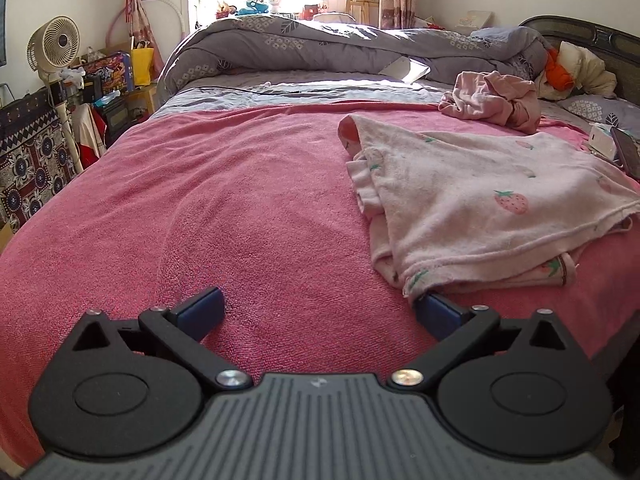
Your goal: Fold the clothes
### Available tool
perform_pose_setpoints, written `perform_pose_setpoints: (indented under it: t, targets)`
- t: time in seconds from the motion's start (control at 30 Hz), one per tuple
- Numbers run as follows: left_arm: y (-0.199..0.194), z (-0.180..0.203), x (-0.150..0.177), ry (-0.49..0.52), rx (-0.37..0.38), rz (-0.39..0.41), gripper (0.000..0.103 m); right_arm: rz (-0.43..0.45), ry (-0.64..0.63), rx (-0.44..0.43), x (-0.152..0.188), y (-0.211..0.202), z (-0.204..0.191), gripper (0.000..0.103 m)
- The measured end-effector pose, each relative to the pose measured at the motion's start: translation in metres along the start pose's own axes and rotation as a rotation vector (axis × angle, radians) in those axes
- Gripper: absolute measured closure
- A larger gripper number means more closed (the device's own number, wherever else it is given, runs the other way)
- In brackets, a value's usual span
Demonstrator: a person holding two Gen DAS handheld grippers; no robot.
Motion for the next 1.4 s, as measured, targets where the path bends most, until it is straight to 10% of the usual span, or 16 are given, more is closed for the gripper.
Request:
perform_pose_setpoints:
  t: [0.2,0.37,0.6,0.83,1.17,1.4]
  targets:
    - [-0.016,-0.008,0.019,-0.05,-0.022,0.017,0.0,0.129,-0.01,-0.114,-0.097,0.076,-0.045,0.0]
    - [-0.047,-0.017,0.025,-0.077,-0.062,0.032,0.0,-0.069,-0.168,-0.018,-0.122,0.209,-0.132,0.004]
    - [-0.076,0.013,-0.066,-0.085,0.004,0.356,0.0,-0.247,-0.356,0.099,-0.092,0.311,-0.202,0.008]
    - [0.038,0.046,-0.047,0.04,-0.107,0.135,0.0,-0.314,-0.32,0.127,-0.095,0.321,-0.189,0.008]
    - [0.031,0.029,-0.02,-0.088,-0.015,0.217,0.0,-0.352,-0.258,0.146,-0.119,0.395,-0.184,0.0]
    - [0.03,0.03,-0.019,-0.085,-0.012,0.242,0.0,-0.26,-0.135,0.05,-0.126,0.312,-0.157,0.0]
Point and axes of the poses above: each gripper's, at about its wrist camera, not at the fingertips, and y roughly the way its jaws point, z to its right, x to its underside, the point moved 10 cm from there along y, roughly the way its jaws point, and after that the axes turned 8 degrees about -z, right-handed, at the moved point
